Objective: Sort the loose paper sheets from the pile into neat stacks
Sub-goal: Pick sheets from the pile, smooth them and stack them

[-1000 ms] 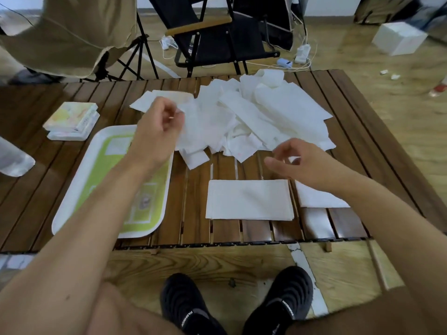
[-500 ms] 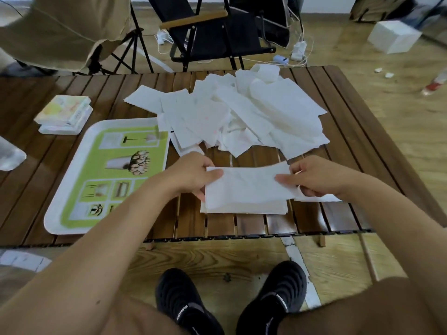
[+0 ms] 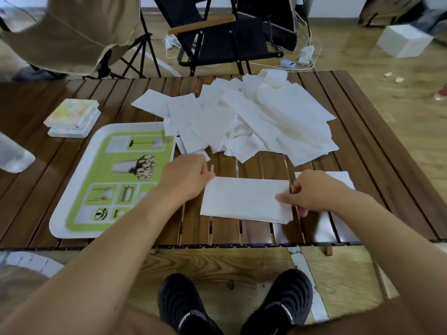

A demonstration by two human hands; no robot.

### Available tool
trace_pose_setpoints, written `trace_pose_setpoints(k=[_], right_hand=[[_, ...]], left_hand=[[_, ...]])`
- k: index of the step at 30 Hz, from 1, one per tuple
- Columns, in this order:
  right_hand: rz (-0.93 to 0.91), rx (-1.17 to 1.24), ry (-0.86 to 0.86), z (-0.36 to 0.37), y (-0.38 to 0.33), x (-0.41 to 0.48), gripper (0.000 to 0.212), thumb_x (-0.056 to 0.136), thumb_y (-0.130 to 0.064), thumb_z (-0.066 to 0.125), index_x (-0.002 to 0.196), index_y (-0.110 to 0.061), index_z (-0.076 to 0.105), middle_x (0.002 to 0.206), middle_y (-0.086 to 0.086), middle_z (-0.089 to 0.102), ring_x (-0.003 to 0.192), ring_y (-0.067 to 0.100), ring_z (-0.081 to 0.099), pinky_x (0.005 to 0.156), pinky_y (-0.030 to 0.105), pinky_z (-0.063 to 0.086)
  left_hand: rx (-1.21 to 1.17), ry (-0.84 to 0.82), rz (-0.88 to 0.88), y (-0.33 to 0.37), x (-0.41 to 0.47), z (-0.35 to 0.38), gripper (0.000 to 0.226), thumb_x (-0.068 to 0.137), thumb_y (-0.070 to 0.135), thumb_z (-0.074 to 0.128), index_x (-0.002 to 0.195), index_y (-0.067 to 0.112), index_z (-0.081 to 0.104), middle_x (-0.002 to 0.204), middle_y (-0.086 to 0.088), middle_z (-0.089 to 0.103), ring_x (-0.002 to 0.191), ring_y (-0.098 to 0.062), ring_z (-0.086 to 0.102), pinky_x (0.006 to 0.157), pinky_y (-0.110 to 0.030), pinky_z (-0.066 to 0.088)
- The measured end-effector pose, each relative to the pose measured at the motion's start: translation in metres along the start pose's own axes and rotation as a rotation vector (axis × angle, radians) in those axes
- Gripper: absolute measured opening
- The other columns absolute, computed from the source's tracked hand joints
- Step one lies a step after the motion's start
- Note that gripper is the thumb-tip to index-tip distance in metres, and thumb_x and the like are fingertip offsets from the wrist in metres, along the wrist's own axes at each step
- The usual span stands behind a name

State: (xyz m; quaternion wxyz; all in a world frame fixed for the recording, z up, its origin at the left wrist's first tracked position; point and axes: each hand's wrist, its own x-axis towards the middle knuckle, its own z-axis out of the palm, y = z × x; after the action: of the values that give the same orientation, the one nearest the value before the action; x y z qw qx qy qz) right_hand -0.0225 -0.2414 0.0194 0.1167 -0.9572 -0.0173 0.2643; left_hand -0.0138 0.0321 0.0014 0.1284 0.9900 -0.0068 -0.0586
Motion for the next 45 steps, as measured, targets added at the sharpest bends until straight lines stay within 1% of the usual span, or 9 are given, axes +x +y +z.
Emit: trace_pose_setpoints(k=[5, 9, 18, 23, 27, 31, 35, 40, 45], right_hand=[[0.015, -0.021, 0.069, -0.004, -0.003, 0.000, 0.051, 0.093, -0.056, 0.061, 0.078, -0.010, 0.077, 0.060, -0.002, 0.073, 0.069, 0.013, 0.071, 0.082, 0.036, 0.058], [0.015, 0.006, 0.077, -0.004, -0.002, 0.001, 0.051, 0.097, -0.053, 0.057, 0.082, -0.008, 0.076, 0.065, 0.003, 0.075, 0.071, 0.017, 0.072, 0.076, 0.031, 0.056], [-0.016, 0.097, 0.159, -0.014, -0.002, -0.002, 0.039, 0.099, -0.049, 0.055, 0.086, -0.015, 0.070, 0.063, -0.001, 0.071, 0.054, 0.008, 0.056, 0.056, 0.025, 0.044], [-0.174, 0.365, 0.208, -0.018, -0.018, -0.009, 0.042, 0.096, -0.057, 0.053, 0.093, -0.018, 0.067, 0.071, -0.007, 0.074, 0.053, -0.001, 0.056, 0.057, 0.020, 0.039], [-0.272, 0.659, 0.029, -0.020, -0.032, -0.024, 0.051, 0.089, -0.061, 0.060, 0.122, -0.022, 0.057, 0.098, -0.015, 0.076, 0.053, 0.005, 0.057, 0.052, 0.020, 0.045], [-0.295, 0.964, -0.096, -0.023, -0.032, -0.028, 0.048, 0.088, -0.056, 0.061, 0.110, -0.015, 0.053, 0.060, -0.009, 0.053, 0.054, 0.011, 0.046, 0.054, 0.022, 0.044], [-0.272, 1.204, -0.069, -0.031, -0.027, -0.022, 0.016, 0.092, -0.035, 0.069, 0.084, -0.023, 0.075, 0.064, -0.010, 0.053, 0.048, 0.008, 0.034, 0.049, 0.018, 0.034], [-0.149, 0.755, 0.079, -0.017, -0.007, -0.012, 0.026, 0.085, -0.038, 0.080, 0.074, -0.015, 0.072, 0.049, -0.007, 0.047, 0.043, 0.009, 0.038, 0.044, 0.019, 0.035], [-0.122, 0.349, 0.211, -0.004, -0.004, 0.001, 0.040, 0.087, -0.045, 0.075, 0.067, -0.013, 0.061, 0.057, -0.003, 0.049, 0.051, 0.010, 0.046, 0.053, 0.021, 0.034]], left_hand=[[0.277, 0.270, 0.117, -0.030, 0.018, 0.000, 0.023, 0.102, 0.022, 0.055, 0.113, 0.014, 0.074, 0.129, -0.006, 0.060, 0.116, -0.029, 0.053, 0.092, -0.045, 0.046], [0.286, 0.372, 0.190, -0.042, 0.028, 0.005, 0.030, 0.099, 0.007, 0.055, 0.121, 0.016, 0.074, 0.125, -0.008, 0.069, 0.111, -0.033, 0.057, 0.089, -0.046, 0.042], [-0.522, 0.729, 0.080, -0.022, 0.013, -0.045, 0.015, 0.097, 0.020, 0.066, 0.111, 0.017, 0.062, 0.105, 0.000, 0.067, 0.088, -0.014, 0.067, 0.078, -0.020, 0.053], [-1.177, 0.464, -0.097, 0.004, -0.011, -0.069, 0.020, 0.100, 0.012, 0.063, 0.106, 0.031, 0.063, 0.107, 0.007, 0.074, 0.098, -0.006, 0.071, 0.090, -0.034, 0.061], [-1.648, 0.090, -0.096, 0.019, -0.020, -0.067, 0.029, 0.102, 0.006, 0.054, 0.130, 0.007, 0.062, 0.126, -0.007, 0.072, 0.114, -0.021, 0.071, 0.093, -0.038, 0.060], [-1.912, 0.000, -0.170, 0.031, -0.025, -0.065, 0.030, 0.102, 0.002, 0.051, 0.130, 0.007, 0.060, 0.129, -0.011, 0.070, 0.116, -0.024, 0.070, 0.085, -0.037, 0.063], [-1.733, -0.049, -0.266, 0.034, -0.026, -0.060, 0.030, 0.101, 0.008, 0.057, 0.131, 0.008, 0.061, 0.124, -0.009, 0.073, 0.105, -0.023, 0.075, 0.074, -0.036, 0.064], [-0.595, -0.174, -0.080, 0.013, -0.026, -0.046, 0.033, 0.103, 0.032, 0.058, 0.098, 0.000, 0.064, 0.092, -0.012, 0.078, 0.066, -0.012, 0.076, 0.055, -0.030, 0.058], [-0.280, -0.478, -0.051, 0.006, -0.023, -0.021, 0.040, 0.104, 0.034, 0.054, 0.082, 0.002, 0.061, 0.080, -0.004, 0.075, 0.064, -0.012, 0.075, 0.047, -0.023, 0.048]])
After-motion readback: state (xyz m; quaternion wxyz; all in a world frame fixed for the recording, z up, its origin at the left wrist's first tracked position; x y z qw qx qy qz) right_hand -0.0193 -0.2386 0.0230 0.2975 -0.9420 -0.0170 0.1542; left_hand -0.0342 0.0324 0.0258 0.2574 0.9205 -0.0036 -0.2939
